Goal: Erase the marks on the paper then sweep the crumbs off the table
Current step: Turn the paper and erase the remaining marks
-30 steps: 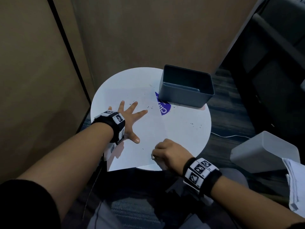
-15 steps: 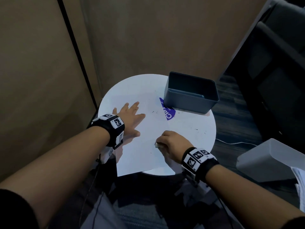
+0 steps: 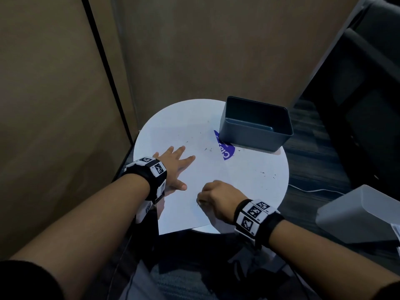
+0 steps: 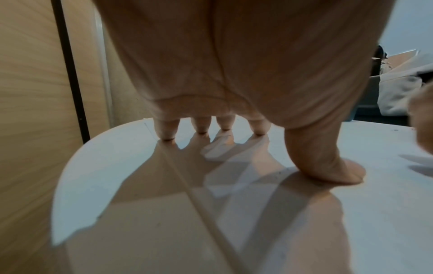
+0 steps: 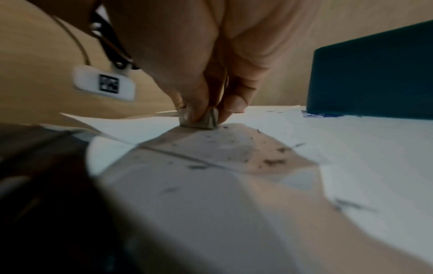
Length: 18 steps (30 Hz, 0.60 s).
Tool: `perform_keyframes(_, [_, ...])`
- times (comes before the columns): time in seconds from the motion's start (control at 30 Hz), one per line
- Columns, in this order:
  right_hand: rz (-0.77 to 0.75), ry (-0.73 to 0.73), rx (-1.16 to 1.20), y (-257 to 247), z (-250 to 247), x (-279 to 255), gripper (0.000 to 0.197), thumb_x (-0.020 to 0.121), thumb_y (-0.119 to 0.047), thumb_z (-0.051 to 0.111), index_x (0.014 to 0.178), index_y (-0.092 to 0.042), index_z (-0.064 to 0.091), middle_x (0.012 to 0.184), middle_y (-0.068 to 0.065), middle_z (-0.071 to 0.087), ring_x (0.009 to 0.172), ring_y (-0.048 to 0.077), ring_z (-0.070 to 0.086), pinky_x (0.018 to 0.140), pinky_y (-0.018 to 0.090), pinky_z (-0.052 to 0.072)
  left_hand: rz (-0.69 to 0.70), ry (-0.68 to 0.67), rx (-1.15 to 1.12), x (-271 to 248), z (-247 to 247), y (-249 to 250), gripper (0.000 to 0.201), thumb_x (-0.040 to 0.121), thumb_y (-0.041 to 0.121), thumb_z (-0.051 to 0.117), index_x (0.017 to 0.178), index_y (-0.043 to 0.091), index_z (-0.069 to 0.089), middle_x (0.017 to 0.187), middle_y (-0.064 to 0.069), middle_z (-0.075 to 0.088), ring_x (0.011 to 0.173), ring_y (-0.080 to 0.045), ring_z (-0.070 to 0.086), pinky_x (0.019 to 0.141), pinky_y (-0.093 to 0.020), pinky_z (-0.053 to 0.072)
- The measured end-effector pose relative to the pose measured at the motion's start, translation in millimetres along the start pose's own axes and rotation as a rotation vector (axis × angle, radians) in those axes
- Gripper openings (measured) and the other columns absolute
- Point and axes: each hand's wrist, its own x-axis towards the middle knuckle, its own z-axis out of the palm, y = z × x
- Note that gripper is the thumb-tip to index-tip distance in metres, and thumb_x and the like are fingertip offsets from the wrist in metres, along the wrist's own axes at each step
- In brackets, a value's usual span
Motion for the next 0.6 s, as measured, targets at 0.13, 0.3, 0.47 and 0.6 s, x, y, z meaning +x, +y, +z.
perform_keyframes(0.13, [0.092,0.050,0.048,9,-20,7,0.017,0.090,-0.023,0.059,0.099,-0.020,0.073,0.096,0.002,0.065,0.088,0.023,0.061,0.075,0.032,0.050,-0.003,-0.003,-0.030,5,1,0,0.105,0.081,0.068,0.063,0.154,0.045,-0.010,0.164,0.001,-0.022,0.151,-0.033,-0.013,0.117,-0.064,0.008])
perform_keyframes(0.3, [0.122,0.136,0.047,17,-9,24,0.014,0.091,-0.018,0.059,0.099,-0.015,0.070,0.095,0.004,0.065,0.089,0.026,0.060,0.075,0.036,0.050,-0.007,-0.005,-0.031,4,1,0,0.104,0.082,0.068,0.062,0.153,0.045,-0.011,0.163,0.002,-0.024,0.151,-0.032,-0.014,0.117,-0.063,0.007])
perform_keyframes(0.47, [-0.009,0.027,0.027,10,3,-10,0.017,0.084,-0.018,0.058,0.089,-0.021,0.073,0.090,0.001,0.068,0.081,0.027,0.061,0.068,0.036,0.053,0.005,0.001,-0.039,6,5,-4,0.106,0.080,0.071,0.061,0.153,0.046,-0.010,0.163,0.002,-0.023,0.151,-0.032,-0.014,0.117,-0.064,0.007])
perform_keyframes(0.6, [0.064,-0.033,0.024,13,-21,-2,0.016,0.086,-0.027,0.061,0.094,-0.026,0.074,0.096,-0.003,0.067,0.091,0.022,0.063,0.077,0.035,0.053,0.006,0.014,-0.036,7,4,-6,0.105,0.080,0.071,0.061,0.153,0.046,-0.010,0.164,0.003,-0.022,0.151,-0.032,-0.013,0.116,-0.064,0.008])
